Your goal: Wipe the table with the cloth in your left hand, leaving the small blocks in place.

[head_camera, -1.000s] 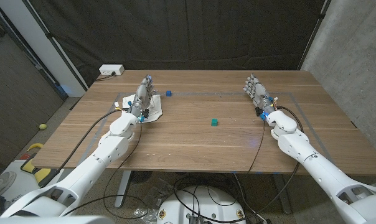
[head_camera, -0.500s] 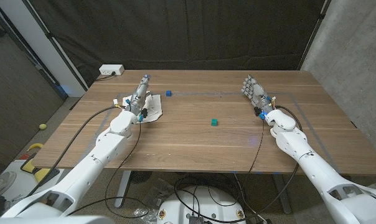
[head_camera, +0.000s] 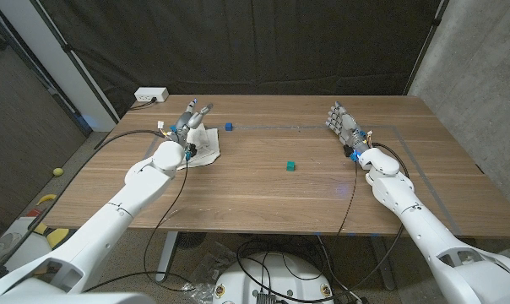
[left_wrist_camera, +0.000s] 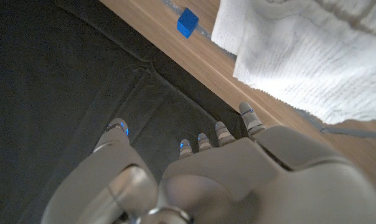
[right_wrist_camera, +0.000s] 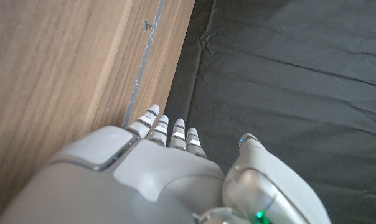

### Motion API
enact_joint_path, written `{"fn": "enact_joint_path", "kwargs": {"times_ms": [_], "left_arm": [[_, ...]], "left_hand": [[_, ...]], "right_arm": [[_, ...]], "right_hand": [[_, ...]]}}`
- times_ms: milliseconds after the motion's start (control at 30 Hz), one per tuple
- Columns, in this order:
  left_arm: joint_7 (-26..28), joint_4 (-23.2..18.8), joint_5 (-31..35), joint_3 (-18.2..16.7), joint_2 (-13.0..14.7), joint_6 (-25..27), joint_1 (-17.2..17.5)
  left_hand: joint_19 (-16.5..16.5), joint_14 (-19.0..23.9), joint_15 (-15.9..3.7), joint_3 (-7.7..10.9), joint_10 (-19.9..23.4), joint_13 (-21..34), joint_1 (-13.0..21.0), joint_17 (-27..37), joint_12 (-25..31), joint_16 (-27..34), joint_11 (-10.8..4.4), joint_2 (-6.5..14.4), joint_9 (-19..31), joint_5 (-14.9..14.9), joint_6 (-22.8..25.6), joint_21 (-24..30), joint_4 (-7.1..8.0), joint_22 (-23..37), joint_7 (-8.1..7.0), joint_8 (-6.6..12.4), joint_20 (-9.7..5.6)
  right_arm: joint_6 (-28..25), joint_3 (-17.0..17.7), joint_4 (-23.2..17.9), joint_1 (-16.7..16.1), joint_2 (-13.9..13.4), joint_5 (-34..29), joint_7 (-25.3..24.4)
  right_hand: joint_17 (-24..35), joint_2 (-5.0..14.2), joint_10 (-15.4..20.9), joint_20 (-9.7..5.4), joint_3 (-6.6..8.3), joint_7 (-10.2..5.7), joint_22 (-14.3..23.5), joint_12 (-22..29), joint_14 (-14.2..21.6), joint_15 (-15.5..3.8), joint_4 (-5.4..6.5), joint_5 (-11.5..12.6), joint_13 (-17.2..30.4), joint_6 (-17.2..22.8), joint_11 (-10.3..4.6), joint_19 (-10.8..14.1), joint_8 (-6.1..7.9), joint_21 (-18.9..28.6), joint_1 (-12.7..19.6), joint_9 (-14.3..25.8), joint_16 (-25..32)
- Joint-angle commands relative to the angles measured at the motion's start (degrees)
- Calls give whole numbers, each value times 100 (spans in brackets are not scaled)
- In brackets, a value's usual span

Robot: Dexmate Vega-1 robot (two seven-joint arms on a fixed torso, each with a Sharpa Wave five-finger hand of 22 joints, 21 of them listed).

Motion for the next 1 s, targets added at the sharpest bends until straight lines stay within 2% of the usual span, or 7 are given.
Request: {"fn": "enact_joint_path", "kwargs": {"times_ms": [33,100,133,400,567,800,1000], "left_arm": [[-902,-725,1111,895,712,2642,-759],[-1072,-748,1300,1100,793,2867,-922],[-1176,-757,1390,1206,831,2989,-1013],[-2100,-774,2124,2143,1100,3880,-1784],[-2505,-710,2537,2599,1159,4213,-2112],[-3010,-558,3085,3145,1207,4396,-2479],[-3355,-396,3394,3366,1167,4369,-2599]], "left_hand": [[126,-25,5,-24,-330,23,29,27,-48,-46,2,-159,19,4,-111,48,-97,7,-48,-45,19],[192,-45,13,-45,-448,31,115,31,-93,-64,24,-228,19,21,-175,38,-160,3,-48,-77,18],[358,123,-14,-67,-354,43,237,39,-52,-11,18,-301,26,46,-185,58,-239,2,-50,-83,7],[487,136,-8,-77,-365,58,356,45,-50,-19,56,-353,35,70,-192,68,-307,-2,-50,-83,4],[615,61,35,-83,-363,80,502,53,-39,-57,81,-402,43,103,-238,70,-382,-10,-50,-96,7],[718,87,25,-87,-321,103,623,63,-11,-51,101,-435,54,130,-270,66,-433,-18,-50,-99,5],[1279,347,-41,-114,-259,180,978,103,63,22,164,-521,100,215,-259,117,-517,-49,-50,-61,-68]], "right_arm": [[-2,115,118,44,141,-122,96],[0,115,142,59,155,-129,114],[1,114,151,65,162,-137,114],[42,124,239,106,206,-169,127],[59,126,287,132,221,-187,130],[76,89,396,203,254,-210,188],[135,73,458,240,278,-228,204]], "right_hand": [[20,-12,-23,60,14,-36,9,34,9,62,-37,-6,9,-27,30,-6,24,-10,80,29,38],[21,-16,-18,66,13,-38,9,36,11,60,-41,-8,9,-30,29,-6,23,-10,81,30,38],[21,-19,-20,68,13,-32,10,36,11,61,-43,-10,10,-31,29,-9,23,-12,81,30,37],[24,-38,-20,74,4,-22,11,37,14,68,-52,-18,10,-36,34,-8,23,-12,75,30,36],[26,-45,-17,77,0,-9,12,39,14,72,-55,-22,10,-37,32,-8,24,-13,70,31,35],[28,-52,-16,82,-5,-2,13,40,19,73,-59,-25,11,-32,31,-9,27,-13,63,31,36],[29,-55,-18,81,-9,-4,14,40,19,70,-62,-27,11,-36,32,-8,27,-13,57,32,35]]}}
